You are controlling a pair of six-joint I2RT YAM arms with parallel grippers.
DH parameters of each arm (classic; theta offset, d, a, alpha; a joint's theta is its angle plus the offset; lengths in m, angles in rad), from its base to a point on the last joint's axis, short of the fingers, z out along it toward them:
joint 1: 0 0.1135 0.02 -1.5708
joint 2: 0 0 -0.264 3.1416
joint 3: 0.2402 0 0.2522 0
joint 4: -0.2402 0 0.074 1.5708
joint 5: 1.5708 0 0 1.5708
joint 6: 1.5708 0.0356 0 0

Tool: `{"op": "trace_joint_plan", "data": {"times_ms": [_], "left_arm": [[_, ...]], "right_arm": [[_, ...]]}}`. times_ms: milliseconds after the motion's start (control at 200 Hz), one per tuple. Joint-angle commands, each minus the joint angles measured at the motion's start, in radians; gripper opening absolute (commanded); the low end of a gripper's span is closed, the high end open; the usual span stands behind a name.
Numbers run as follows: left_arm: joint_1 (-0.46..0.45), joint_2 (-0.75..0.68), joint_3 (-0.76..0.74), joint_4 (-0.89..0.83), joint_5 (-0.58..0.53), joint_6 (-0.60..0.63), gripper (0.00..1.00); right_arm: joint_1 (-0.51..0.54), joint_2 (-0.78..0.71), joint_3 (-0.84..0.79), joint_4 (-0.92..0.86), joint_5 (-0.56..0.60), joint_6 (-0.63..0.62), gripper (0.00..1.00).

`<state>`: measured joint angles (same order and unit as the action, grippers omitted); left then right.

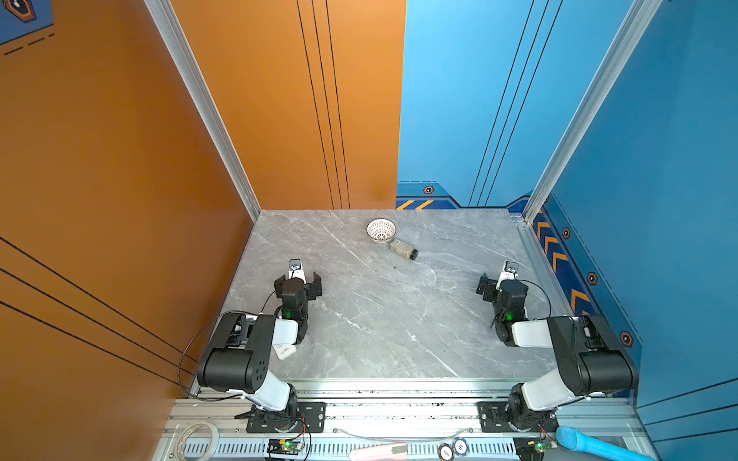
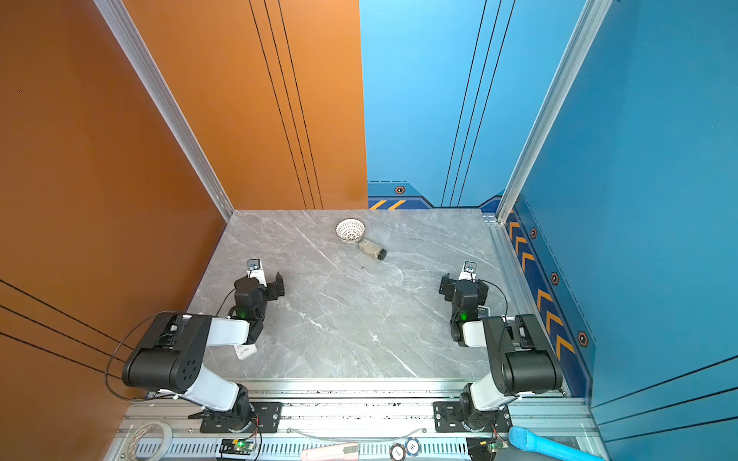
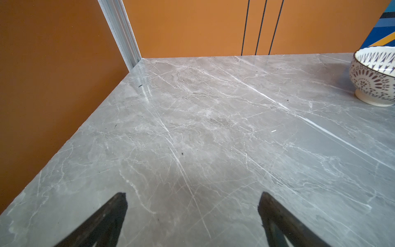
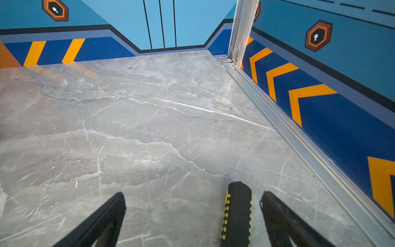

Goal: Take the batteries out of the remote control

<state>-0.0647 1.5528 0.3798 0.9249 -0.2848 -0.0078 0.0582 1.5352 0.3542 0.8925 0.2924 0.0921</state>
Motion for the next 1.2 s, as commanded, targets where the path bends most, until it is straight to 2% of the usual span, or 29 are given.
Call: {"op": "trace_joint_plan", "data": {"times_ms": [0, 265, 340, 390, 461, 551, 606, 726, 786, 881, 996, 1076, 1196], "left_arm": [[0.006, 0.009, -0.011, 0.014, -0.002, -0.002, 0.98], [0.02, 0.006, -0.011, 0.009, 0.027, -0.006, 0.98], [0.016, -0.017, -0.01, -0.003, 0.044, 0.003, 0.98], [0.006, -0.047, -0.01, -0.028, 0.044, 0.016, 0.98], [-0.019, -0.113, -0.003, -0.101, 0.023, 0.041, 0.98], [-0.068, -0.224, 0.0, -0.175, -0.04, 0.078, 0.98], [-0.103, -0.305, 0.033, -0.285, -0.076, 0.075, 0.98], [-0.153, -0.458, 0.229, -0.726, -0.013, -0.061, 0.98], [-0.18, -0.479, 0.333, -0.916, -0.014, -0.189, 0.98], [-0.217, -0.464, 0.469, -1.155, 0.088, -0.336, 0.98], [-0.271, -0.413, 0.567, -1.266, 0.201, -0.518, 0.98], [-0.322, -0.363, 0.611, -1.319, 0.232, -0.628, 0.98], [-0.402, -0.289, 0.644, -1.327, 0.307, -0.704, 0.98]], "right_arm": [[0.002, -0.004, 0.012, 0.002, 0.005, -0.012, 1.0], [0.002, -0.008, 0.016, -0.009, 0.004, -0.013, 1.0], [0.012, -0.053, 0.05, -0.097, -0.005, -0.031, 1.0], [0.022, -0.097, 0.095, -0.239, -0.018, -0.044, 1.0], [0.039, -0.157, 0.223, -0.542, -0.006, -0.017, 1.0], [0.06, -0.215, 0.344, -0.819, 0.005, 0.06, 1.0], [0.069, -0.255, 0.427, -0.989, 0.003, 0.116, 1.0], [0.072, -0.317, 0.594, -1.32, -0.057, 0.184, 1.0], [0.058, -0.33, 0.664, -1.463, -0.069, 0.19, 1.0], [-0.028, -0.325, 0.744, -1.663, -0.153, 0.196, 1.0], [-0.17, -0.349, 0.739, -1.745, -0.251, 0.197, 1.0], [-0.289, -0.355, 0.697, -1.745, -0.337, 0.204, 1.0], [-0.473, -0.31, 0.639, -1.725, -0.485, 0.256, 1.0]]}}
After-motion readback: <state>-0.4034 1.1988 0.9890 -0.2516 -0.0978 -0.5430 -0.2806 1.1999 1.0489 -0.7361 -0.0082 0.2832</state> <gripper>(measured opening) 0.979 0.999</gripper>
